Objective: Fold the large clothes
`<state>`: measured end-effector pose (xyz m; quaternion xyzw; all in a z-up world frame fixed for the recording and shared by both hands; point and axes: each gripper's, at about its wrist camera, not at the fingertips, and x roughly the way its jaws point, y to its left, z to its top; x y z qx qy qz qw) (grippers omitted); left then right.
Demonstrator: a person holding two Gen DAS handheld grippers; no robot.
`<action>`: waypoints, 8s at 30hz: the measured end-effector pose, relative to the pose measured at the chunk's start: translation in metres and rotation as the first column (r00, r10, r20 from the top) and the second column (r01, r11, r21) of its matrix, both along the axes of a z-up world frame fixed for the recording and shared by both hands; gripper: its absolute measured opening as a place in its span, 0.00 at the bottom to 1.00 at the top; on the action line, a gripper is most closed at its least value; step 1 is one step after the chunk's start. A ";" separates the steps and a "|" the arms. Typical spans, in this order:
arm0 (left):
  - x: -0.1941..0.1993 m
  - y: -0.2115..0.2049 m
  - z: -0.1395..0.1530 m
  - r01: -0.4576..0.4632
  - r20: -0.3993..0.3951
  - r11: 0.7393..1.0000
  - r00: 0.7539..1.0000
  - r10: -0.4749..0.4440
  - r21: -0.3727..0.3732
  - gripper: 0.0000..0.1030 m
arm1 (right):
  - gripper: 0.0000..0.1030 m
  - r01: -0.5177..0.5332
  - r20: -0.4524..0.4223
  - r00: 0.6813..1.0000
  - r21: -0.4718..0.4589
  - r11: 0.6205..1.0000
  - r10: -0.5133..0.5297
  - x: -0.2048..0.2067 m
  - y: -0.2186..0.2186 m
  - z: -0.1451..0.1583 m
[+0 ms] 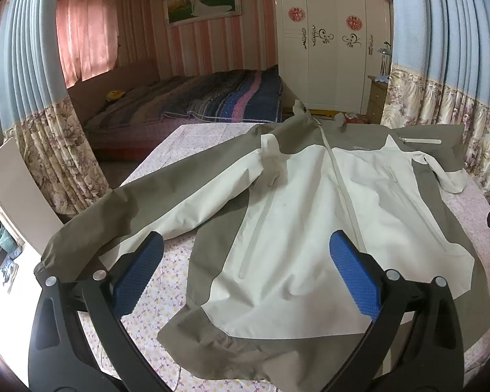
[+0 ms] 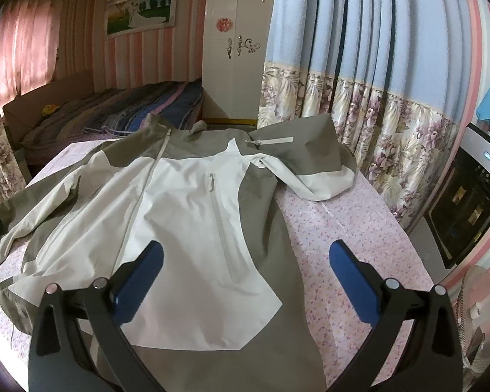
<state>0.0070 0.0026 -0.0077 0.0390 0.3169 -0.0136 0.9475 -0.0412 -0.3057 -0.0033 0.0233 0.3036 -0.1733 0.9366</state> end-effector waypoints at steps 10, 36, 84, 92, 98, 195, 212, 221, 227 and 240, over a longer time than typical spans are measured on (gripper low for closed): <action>0.003 0.000 -0.001 0.001 -0.003 1.000 1.000 -0.001 0.006 0.97 | 0.99 0.003 -0.001 1.000 0.001 1.000 -0.003 0.002 -0.001 0.000; 0.015 0.001 0.003 0.005 -0.006 1.000 1.000 -0.005 0.010 0.97 | 0.99 0.012 0.001 1.000 -0.006 1.000 -0.012 0.006 -0.007 0.000; 0.051 0.159 -0.064 -0.405 -0.158 0.914 0.905 0.395 -0.033 0.97 | 0.99 -0.094 -0.017 0.996 -0.111 0.989 0.093 0.110 -0.038 -0.006; 0.086 0.158 -0.093 -0.499 -0.277 0.861 0.844 0.459 -0.097 0.97 | 0.99 -0.135 -0.088 0.988 -0.123 0.983 0.125 0.150 -0.040 -0.025; 0.089 0.167 -0.112 -0.630 -0.335 0.772 0.749 0.572 -0.090 0.97 | 0.99 -0.170 -0.104 0.982 -0.162 0.972 0.155 0.169 -0.043 -0.031; 0.324 0.023 -0.054 0.087 -0.193 0.994 0.979 -0.072 0.072 0.94 | 0.78 -0.253 -0.272 0.929 0.035 0.967 0.252 0.236 -0.143 -0.048; 0.326 -0.021 -0.047 0.154 -0.188 0.978 0.974 -0.127 0.138 0.96 | 0.34 -0.323 -0.195 0.924 0.067 0.944 0.329 0.312 -0.110 -0.046; 0.350 -0.040 -0.066 0.208 -0.257 0.978 0.946 -0.198 0.013 0.97 | 0.35 -0.120 -0.195 0.977 -0.186 0.975 0.083 0.288 -0.130 -0.040; 0.383 -0.082 -0.100 0.238 -0.365 0.970 0.901 -0.236 -0.041 0.49 | 0.35 -0.127 -0.227 0.970 -0.189 0.974 0.082 0.286 -0.115 -0.051; 0.410 0.027 -0.081 0.188 -0.283 0.982 0.941 -0.186 -0.022 0.08 | 0.35 -0.274 -0.254 0.937 -0.103 0.956 0.241 0.332 -0.041 -0.071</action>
